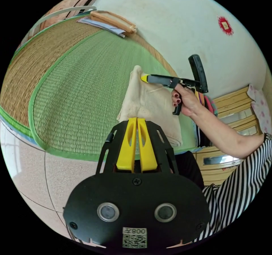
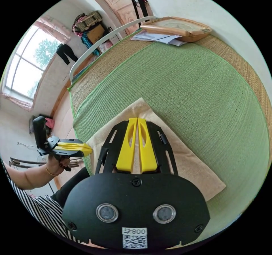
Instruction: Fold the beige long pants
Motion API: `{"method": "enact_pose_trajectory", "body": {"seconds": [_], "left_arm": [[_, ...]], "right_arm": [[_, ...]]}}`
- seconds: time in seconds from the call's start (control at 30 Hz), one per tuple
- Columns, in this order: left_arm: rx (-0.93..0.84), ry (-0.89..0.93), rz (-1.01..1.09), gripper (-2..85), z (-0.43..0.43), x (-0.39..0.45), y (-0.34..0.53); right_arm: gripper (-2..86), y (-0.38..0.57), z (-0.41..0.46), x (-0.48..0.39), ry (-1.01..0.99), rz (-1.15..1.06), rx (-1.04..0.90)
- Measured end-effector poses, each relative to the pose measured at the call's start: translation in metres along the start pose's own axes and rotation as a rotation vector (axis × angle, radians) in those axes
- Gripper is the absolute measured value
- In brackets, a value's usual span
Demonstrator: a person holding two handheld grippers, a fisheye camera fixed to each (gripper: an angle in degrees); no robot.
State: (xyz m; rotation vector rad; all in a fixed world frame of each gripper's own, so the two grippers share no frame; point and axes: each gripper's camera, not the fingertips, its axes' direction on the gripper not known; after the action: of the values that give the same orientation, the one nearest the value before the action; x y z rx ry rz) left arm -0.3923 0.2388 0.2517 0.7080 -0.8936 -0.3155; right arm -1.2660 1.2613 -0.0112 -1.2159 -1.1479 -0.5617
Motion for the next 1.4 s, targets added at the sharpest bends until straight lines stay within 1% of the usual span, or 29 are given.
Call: {"method": "enact_pose_trajectory", "body": {"seconds": [0.1,0.17,0.2,0.27,0.3,0.37,0.4,0.43,0.47,0.6,0.67,0.73,0.8,0.87,0.9,1.0,1.07,1.13,1.23,1.3,1.33,1.4], "left_arm": [[0.01,0.014,-0.01,0.1,0.004,0.004,0.0],[0.009,-0.008,-0.018,0.1,0.004,0.015,-0.004],[0.017,-0.014,-0.006,0.1,0.002,0.02,-0.005],[0.067,-0.015,0.062,0.2,-0.003,0.041,-0.008],[0.068,-0.019,0.075,0.2,-0.003,0.046,-0.009],[0.002,-0.075,0.099,0.2,0.012,0.056,-0.017],[-0.03,-0.099,0.095,0.2,0.019,0.057,-0.019],[-0.078,-0.125,0.113,0.2,0.03,0.057,-0.021],[-0.053,-0.104,0.089,0.2,0.028,0.058,-0.023],[-0.024,-0.103,0.092,0.2,0.02,0.073,-0.026],[-0.046,-0.093,0.117,0.2,0.025,0.083,-0.028],[-0.091,-0.12,0.119,0.2,0.036,0.085,-0.031],[-0.082,-0.115,0.126,0.2,0.04,0.087,-0.035],[-0.095,-0.115,0.116,0.2,0.041,0.092,-0.04],[-0.097,-0.118,0.115,0.2,0.04,0.094,-0.041],[-0.09,-0.121,0.137,0.2,0.034,0.11,-0.043],[-0.081,-0.126,0.147,0.2,0.033,0.12,-0.043],[-0.1,-0.154,0.132,0.2,0.037,0.121,-0.045],[-0.11,-0.132,0.112,0.2,0.044,0.117,-0.05],[-0.121,-0.119,0.097,0.2,0.045,0.117,-0.055],[-0.125,-0.12,0.097,0.2,0.045,0.119,-0.057],[-0.12,-0.122,0.092,0.3,0.043,0.122,-0.058]], "right_arm": [[0.1,0.005,-0.002,-0.001,-0.062,0.009,0.004],[0.2,0.001,-0.009,-0.003,-0.099,0.041,-0.046],[0.2,0.002,-0.013,-0.006,-0.094,0.034,-0.036],[0.1,0.012,-0.034,-0.019,0.001,0.005,0.053],[0.1,0.014,-0.036,-0.021,0.029,0.004,0.061],[0.1,0.017,-0.02,-0.015,0.067,0.007,-0.044],[0.1,0.02,-0.021,-0.011,0.042,0.013,-0.03],[0.1,0.025,-0.03,-0.002,-0.012,0.058,-0.02],[0.1,0.033,-0.043,0.006,-0.014,0.09,-0.002],[0.1,0.095,-0.101,0.03,0.059,0.136,0.114],[0.1,0.146,-0.119,0.064,0.108,0.25,0.128],[0.1,0.175,-0.115,0.093,0.087,0.34,0.097],[0.1,0.192,-0.1,0.117,0.105,0.392,0.033],[0.1,0.204,-0.095,0.136,0.002,0.441,0.05],[0.1,0.205,-0.095,0.138,-0.001,0.441,0.049],[0.1,0.217,-0.109,0.123,0.033,0.385,0.07],[0.1,0.244,-0.124,0.098,-0.047,0.321,0.11],[0.1,0.271,-0.126,0.073,-0.126,0.265,0.111],[0.1,0.317,-0.105,0.031,-0.24,0.187,0.027],[0.1,0.34,-0.083,0.019,-0.262,0.184,-0.041],[0.1,0.354,-0.074,0.018,-0.244,0.212,-0.033],[0.1,0.367,-0.067,0.029,-0.279,0.26,-0.007]]}}
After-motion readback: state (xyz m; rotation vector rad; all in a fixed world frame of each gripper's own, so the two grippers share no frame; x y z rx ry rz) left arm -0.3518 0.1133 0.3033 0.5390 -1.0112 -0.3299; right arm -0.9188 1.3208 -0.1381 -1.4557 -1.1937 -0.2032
